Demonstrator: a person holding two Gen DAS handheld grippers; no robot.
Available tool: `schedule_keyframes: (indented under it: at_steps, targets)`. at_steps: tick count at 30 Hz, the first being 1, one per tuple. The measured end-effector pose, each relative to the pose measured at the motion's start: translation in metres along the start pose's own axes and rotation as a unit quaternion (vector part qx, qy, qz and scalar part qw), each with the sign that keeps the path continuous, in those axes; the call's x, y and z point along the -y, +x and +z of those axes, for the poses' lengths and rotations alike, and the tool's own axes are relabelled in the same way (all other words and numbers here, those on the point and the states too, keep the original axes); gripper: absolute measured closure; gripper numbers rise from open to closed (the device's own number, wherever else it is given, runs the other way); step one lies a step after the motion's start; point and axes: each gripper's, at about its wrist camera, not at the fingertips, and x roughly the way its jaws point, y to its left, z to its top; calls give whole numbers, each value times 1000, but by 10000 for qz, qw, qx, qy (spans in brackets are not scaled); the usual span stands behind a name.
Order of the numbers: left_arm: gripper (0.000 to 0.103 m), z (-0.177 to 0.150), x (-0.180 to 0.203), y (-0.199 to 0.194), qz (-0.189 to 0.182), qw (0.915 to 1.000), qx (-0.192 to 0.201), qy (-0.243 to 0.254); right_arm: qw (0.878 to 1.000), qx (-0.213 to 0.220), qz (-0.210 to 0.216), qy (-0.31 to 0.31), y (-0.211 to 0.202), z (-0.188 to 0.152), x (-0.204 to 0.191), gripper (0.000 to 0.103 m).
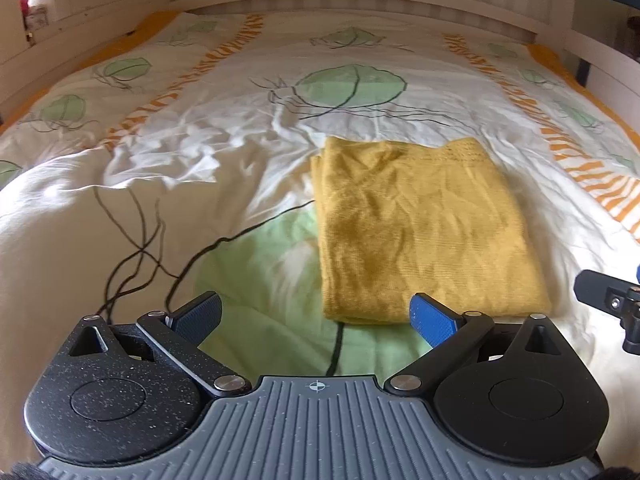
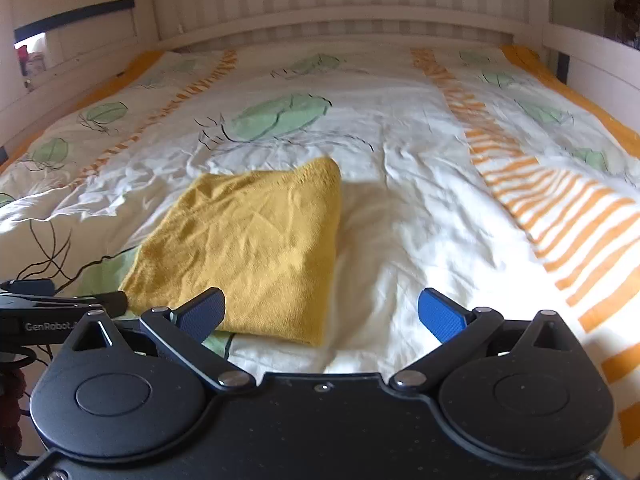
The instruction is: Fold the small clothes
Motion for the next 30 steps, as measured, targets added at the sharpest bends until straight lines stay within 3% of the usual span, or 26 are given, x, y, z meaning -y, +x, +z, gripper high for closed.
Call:
schedule_keyframes:
  at_steps: [5,30]
  targets:
    - [2,1,-2,-1,77,9999,-90,-30,9996,-140,-221,-58,4,-2,-2,1]
    - [2,-3,-3,8,-206,9987,-463,-103,9988,-481,110,39,12,-7,-5,1]
